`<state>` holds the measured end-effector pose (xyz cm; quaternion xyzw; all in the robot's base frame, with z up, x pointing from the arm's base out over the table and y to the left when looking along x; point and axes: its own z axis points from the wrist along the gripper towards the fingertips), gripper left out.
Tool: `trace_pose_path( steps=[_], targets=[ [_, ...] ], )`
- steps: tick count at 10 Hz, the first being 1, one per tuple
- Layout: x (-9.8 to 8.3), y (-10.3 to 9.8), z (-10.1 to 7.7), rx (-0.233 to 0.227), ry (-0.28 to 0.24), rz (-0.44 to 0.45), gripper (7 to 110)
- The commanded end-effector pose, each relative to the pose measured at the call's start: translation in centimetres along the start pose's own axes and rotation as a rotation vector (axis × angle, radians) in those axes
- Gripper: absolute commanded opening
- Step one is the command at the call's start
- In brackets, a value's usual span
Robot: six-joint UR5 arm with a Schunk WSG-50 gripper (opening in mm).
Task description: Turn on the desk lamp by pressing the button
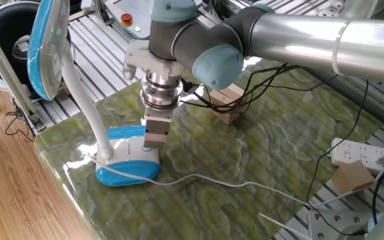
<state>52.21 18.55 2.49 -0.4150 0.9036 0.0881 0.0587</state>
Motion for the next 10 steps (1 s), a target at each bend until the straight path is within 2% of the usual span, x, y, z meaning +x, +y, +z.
trace_pose_path(
  steps=[1, 2, 3, 4, 7, 10],
  targets=[
    [-1.2, 0.5, 1.9, 0.0, -0.037, 0.044, 7],
    [-1.1, 0.4, 1.5, 0.01, -0.017, 0.043, 7],
    [-0.9, 0.9, 0.3, 0.005, 0.008, 0.049, 7],
    [-1.0, 1.2, -0.3, -0.002, 0.012, 0.053, 7],
    [-1.7, 1.4, 0.0, -0.006, 0.009, 0.072, 7],
    [-1.4, 1.0, 0.0, 0.013, 0.049, 0.099, 7]
  ],
)
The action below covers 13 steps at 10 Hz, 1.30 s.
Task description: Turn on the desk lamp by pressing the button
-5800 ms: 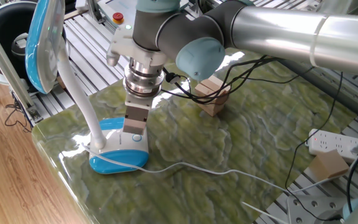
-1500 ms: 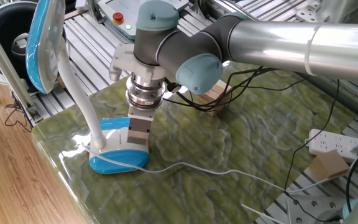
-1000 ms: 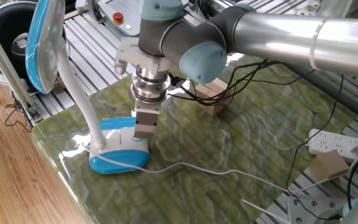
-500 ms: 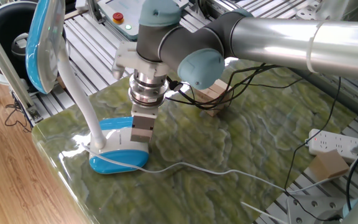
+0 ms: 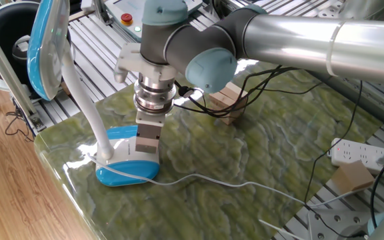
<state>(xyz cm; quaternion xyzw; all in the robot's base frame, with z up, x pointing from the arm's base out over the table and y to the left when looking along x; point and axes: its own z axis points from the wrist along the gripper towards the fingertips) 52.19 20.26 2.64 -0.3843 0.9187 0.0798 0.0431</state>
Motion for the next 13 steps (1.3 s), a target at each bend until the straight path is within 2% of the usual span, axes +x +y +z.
trace_pose_path(
  steps=[1, 4, 7, 10, 13],
  targets=[
    [-0.2, -0.2, -0.3, 0.001, 0.014, 0.032, 7],
    [-0.3, -0.5, -0.4, 0.008, 0.025, 0.034, 7],
    [-0.5, -0.8, 0.9, 0.014, 0.016, 0.033, 7],
    [-0.5, -0.2, 1.1, 0.015, 0.018, 0.043, 7],
    [0.0, -0.6, 0.9, 0.009, 0.024, 0.027, 7]
  ],
)
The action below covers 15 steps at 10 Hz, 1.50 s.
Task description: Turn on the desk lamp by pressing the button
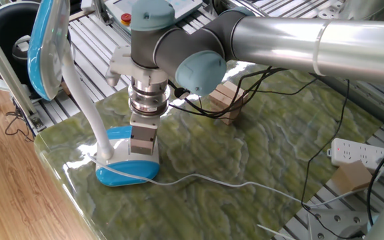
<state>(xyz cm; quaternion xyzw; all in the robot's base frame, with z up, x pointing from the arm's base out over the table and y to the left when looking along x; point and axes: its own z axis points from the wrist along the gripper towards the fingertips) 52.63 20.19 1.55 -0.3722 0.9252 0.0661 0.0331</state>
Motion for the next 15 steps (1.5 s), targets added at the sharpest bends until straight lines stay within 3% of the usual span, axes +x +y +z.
trace_pose_path(
  steps=[1, 3, 6, 7, 9, 10, 12, 15],
  targets=[
    [0.4, -0.4, -0.4, -0.016, -0.001, -0.011, 7],
    [0.3, -0.6, -0.5, -0.012, 0.007, -0.01, 7],
    [-0.4, -0.5, 0.9, -0.004, -0.008, 0.006, 7],
    [0.2, -0.8, 0.0, -0.005, 0.006, -0.01, 7],
    [2.1, -1.5, -3.1, -0.052, 0.043, -0.074, 7],
    [2.0, -1.3, -3.1, -0.051, 0.049, -0.058, 7],
    [0.1, -0.3, -0.5, -0.05, -0.006, -0.013, 7],
    [-1.7, -1.1, -1.8, 0.014, -0.037, 0.087, 7]
  ],
)
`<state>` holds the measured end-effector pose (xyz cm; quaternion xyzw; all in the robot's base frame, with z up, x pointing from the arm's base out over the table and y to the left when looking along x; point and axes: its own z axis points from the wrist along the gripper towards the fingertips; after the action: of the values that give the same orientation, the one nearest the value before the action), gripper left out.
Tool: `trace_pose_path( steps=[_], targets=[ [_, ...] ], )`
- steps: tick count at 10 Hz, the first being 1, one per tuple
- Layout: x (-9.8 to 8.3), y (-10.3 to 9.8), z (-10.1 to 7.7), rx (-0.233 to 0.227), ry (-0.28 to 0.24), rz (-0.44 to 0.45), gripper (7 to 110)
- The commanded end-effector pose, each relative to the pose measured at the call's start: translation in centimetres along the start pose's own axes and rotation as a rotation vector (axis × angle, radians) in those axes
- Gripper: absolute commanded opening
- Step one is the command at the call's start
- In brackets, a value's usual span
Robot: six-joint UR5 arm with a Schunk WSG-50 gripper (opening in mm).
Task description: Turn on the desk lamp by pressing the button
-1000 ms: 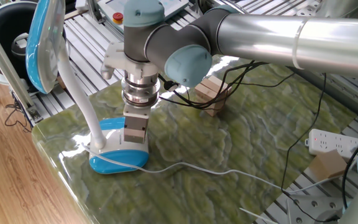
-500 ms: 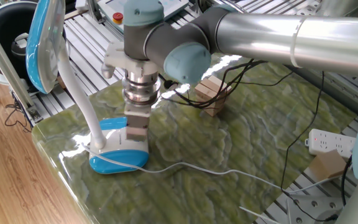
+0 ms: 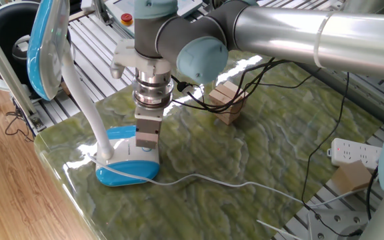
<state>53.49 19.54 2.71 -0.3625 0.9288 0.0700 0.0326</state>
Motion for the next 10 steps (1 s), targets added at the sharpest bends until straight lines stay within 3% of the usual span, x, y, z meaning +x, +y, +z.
trace_pose_path(
  steps=[1, 4, 5, 6, 7, 8, 9, 10],
  targets=[
    [-1.8, 0.2, -0.8, 0.016, -0.035, 0.075, 7],
    [-1.4, 0.6, 0.0, 0.015, -0.02, 0.098, 7],
    [-0.7, 0.1, 0.0, 0.034, -0.001, 0.136, 7],
    [0.4, -0.9, -0.6, 0.081, 0.036, 0.164, 7],
    [0.5, -1.5, -1.2, 0.101, 0.034, 0.186, 7],
    [0.5, -2.3, -1.8, 0.141, 0.026, 0.212, 7],
    [0.3, -4.9, -2.4, 0.249, 0.005, 0.273, 7],
    [-0.6, -7.1, -2.9, 0.328, -0.049, 0.32, 7]
  ],
)
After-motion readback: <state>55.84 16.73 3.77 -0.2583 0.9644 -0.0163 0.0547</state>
